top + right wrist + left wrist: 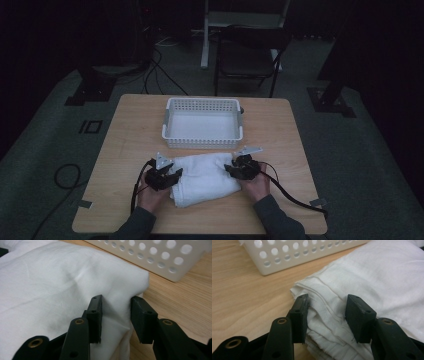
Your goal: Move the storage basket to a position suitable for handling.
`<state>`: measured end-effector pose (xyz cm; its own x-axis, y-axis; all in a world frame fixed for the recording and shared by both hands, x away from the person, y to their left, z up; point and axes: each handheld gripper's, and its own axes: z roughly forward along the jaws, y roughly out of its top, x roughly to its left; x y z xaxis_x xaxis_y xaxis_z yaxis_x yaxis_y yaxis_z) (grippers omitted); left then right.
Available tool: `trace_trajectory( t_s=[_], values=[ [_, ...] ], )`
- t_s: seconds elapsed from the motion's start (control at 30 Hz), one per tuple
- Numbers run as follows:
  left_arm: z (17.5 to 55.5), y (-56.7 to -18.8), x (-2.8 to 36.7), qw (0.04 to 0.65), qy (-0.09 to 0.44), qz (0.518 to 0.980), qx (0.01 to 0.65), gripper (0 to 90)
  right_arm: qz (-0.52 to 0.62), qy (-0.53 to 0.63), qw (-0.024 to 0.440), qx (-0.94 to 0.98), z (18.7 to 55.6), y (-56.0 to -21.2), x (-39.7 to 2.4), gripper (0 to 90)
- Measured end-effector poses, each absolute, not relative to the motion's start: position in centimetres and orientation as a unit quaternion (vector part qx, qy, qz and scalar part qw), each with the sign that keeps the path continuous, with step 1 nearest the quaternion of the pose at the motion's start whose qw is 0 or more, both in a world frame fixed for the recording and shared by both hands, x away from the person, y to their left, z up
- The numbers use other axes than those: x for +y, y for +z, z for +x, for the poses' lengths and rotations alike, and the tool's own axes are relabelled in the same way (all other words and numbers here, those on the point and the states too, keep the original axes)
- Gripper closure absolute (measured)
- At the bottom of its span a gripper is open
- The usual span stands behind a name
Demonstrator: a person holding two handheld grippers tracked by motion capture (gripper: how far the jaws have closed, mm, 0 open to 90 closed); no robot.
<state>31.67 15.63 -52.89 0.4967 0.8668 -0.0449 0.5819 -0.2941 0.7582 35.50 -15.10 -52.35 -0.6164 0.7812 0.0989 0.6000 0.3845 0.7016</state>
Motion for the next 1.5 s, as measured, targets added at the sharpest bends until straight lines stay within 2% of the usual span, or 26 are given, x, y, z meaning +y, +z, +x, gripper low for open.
trace_trajectory(
  t_s=[0.53, 0.77, 0.93, 1.1, 1.3, 1.5],
  values=[
    [34.6, -53.3, 13.8, 0.371, 0.198, 0.781, 0.46, 55.1, 0.434, 0.359, 0.133, 0.816, 34.8, -52.3, -15.8, 54.0],
    [35.4, -53.3, 13.5, 0.38, 0.198, 0.779, 0.459, 55.6, 0.44, 0.36, 0.13, 0.812, 34.7, -52.3, -16.3, 53.6],
    [34.3, -51.8, 14.3, 0.394, 0.194, 0.769, 0.464, 52.6, 0.437, 0.369, 0.136, 0.809, 34.5, -52.0, -16.5, 52.2],
    [31.6, -50.2, 15.5, 0.407, 0.187, 0.766, 0.461, 47.7, 0.433, 0.38, 0.14, 0.805, 34.0, -51.3, -16.8, 49.6],
    [29.6, -50.5, 16.4, 0.407, 0.165, 0.763, 0.474, 41.6, 0.434, 0.39, 0.14, 0.8, 33.5, -50.9, -16.9, 46.5],
    [30.0, -51.1, 16.9, 0.405, 0.158, 0.765, 0.474, 38.2, 0.432, 0.39, 0.147, 0.8, 33.5, -50.8, -16.8, 45.3]
  ],
)
